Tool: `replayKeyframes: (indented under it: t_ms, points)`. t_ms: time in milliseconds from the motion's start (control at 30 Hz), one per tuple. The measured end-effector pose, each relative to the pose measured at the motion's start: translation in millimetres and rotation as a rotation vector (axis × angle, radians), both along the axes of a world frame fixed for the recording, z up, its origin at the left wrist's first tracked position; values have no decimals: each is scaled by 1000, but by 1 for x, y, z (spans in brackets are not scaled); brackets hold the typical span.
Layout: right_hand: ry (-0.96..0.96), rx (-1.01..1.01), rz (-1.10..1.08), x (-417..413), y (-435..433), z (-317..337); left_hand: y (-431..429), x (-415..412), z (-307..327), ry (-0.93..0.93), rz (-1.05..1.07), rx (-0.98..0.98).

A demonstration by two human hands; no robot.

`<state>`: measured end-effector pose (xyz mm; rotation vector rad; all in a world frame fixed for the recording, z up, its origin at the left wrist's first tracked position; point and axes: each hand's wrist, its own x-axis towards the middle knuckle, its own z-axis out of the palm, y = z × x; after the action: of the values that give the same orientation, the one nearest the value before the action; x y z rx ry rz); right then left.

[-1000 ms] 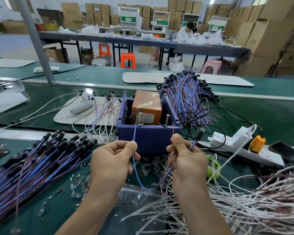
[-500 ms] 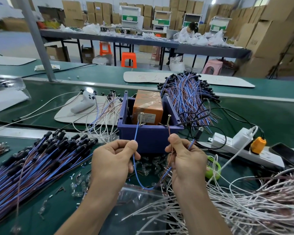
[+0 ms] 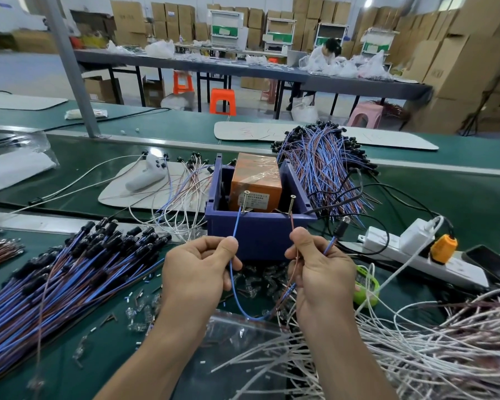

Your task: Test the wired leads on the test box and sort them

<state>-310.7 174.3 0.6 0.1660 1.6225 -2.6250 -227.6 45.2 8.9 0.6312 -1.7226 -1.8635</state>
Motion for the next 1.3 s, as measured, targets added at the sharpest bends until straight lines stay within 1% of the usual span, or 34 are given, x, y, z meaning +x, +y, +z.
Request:
replayKeyframes:
  t_ms: [333, 467, 533, 567, 633, 700, 767, 833, 900, 967, 1033, 1167, 1233, 1300]
  points:
    - [-3, -6, -1, 1, 1, 1, 2, 0, 1, 9, -3, 0]
    - [8, -24, -77, 4, 4, 5, 3, -1, -4, 10, 91, 41]
    - [24, 5, -131, 5, 9, 10, 4, 0, -6, 9, 127, 37]
    - [36, 29, -118, 6, 12, 14, 3, 1, -6, 7, 134, 13]
    - [72, 102, 14, 10, 16, 23, 2, 4, -2, 15, 116, -53]
    - [116, 204, 168, 17, 12, 31, 2, 7, 5, 36, 57, -80]
    - [151, 267, 230, 25, 2, 35, 4, 10, 10, 64, -35, -33]
    - [167, 283, 264, 33, -11, 38, 9, 12, 15, 83, -134, 64]
    - [182, 286, 284, 40, -21, 39, 13, 15, 19, 116, -206, 205]
    - [220, 340, 260, 43, -25, 37, 11, 17, 20, 126, -256, 327]
    - [255, 397, 236, 46, -25, 37, 5, 19, 18, 118, -341, 391]
    - [279, 429, 143, 49, -18, 39, -2, 20, 12, 51, -539, 390]
    - [272, 485, 97, 49, -14, 40, -2, 21, 12, 27, -589, 388]
    - [227, 468, 97, 51, -11, 44, 0, 23, 16, 9, -601, 381]
